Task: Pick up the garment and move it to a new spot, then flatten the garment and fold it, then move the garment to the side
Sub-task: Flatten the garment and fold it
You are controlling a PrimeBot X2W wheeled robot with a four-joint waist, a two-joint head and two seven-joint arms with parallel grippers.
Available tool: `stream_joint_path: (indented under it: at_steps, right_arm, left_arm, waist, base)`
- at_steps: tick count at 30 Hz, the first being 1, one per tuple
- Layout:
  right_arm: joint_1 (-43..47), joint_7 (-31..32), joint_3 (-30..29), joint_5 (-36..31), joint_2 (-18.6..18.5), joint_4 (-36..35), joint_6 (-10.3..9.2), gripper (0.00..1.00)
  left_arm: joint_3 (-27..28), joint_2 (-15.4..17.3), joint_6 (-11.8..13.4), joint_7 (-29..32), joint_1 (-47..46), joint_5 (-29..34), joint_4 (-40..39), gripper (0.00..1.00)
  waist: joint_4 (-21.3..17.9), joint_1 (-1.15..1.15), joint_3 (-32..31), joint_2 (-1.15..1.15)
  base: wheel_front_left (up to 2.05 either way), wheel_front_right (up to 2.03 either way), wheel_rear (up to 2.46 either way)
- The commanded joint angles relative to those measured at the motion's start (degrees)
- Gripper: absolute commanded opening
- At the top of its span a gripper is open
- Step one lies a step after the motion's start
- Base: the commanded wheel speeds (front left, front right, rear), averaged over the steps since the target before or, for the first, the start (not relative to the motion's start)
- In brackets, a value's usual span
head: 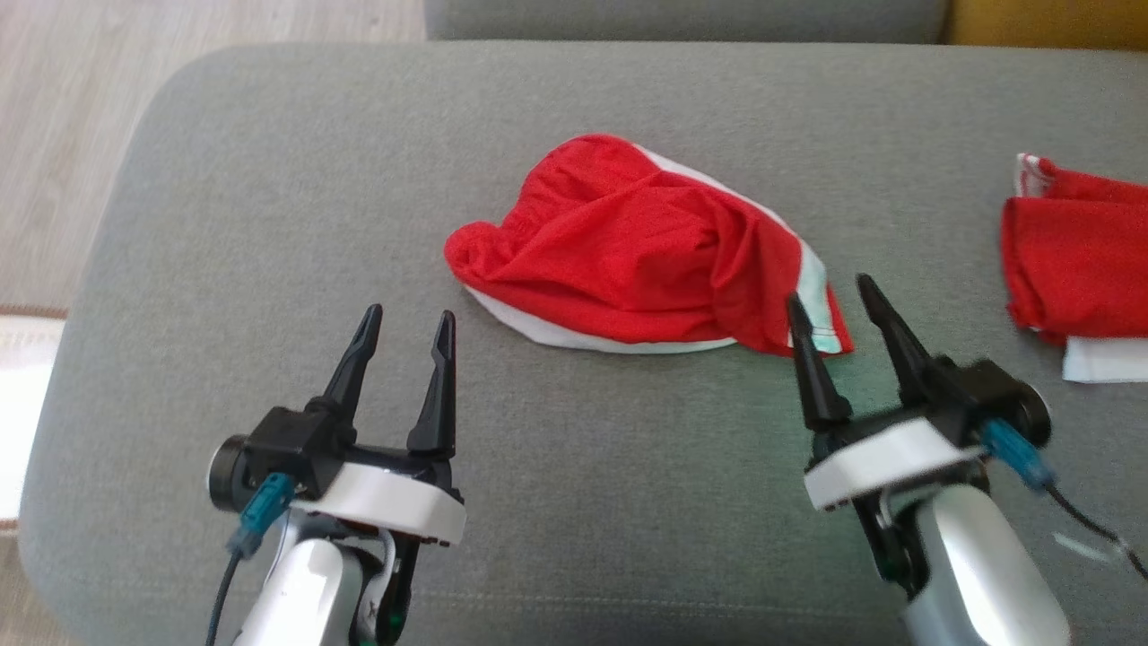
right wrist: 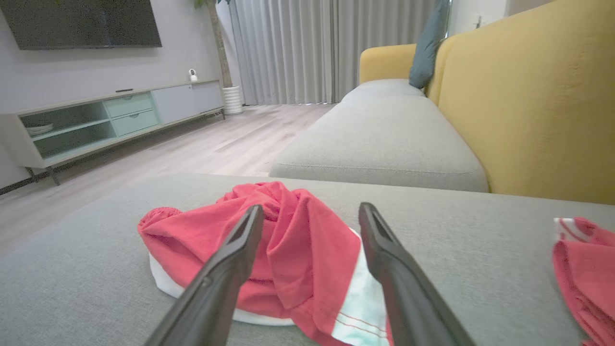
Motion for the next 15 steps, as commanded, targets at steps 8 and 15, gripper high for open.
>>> stream_joint_path:
  at_steps: [8,15]
  right_arm:
    - [-8.8,1.6,5.2,-3.3,0.0,7.5,0.37,1.00]
    - [-15.0,0.4,3.9,-8.7,0.0,16.9,0.37,1.00]
  left_arm:
    - [2.4,-1.2,-1.9,-0.3,-3.4,1.3,-0.3,1.00]
    - [2.4,-1.6,-2.4,-0.3,-4.6,1.5,0.1,1.00]
  waist:
    - [3.8,0.00,3.1,0.00]
    - [6.6,0.00,5.3,0.00]
  base:
    - [0.00,0.00,0.00]
    - [0.00,0.00,0.00]
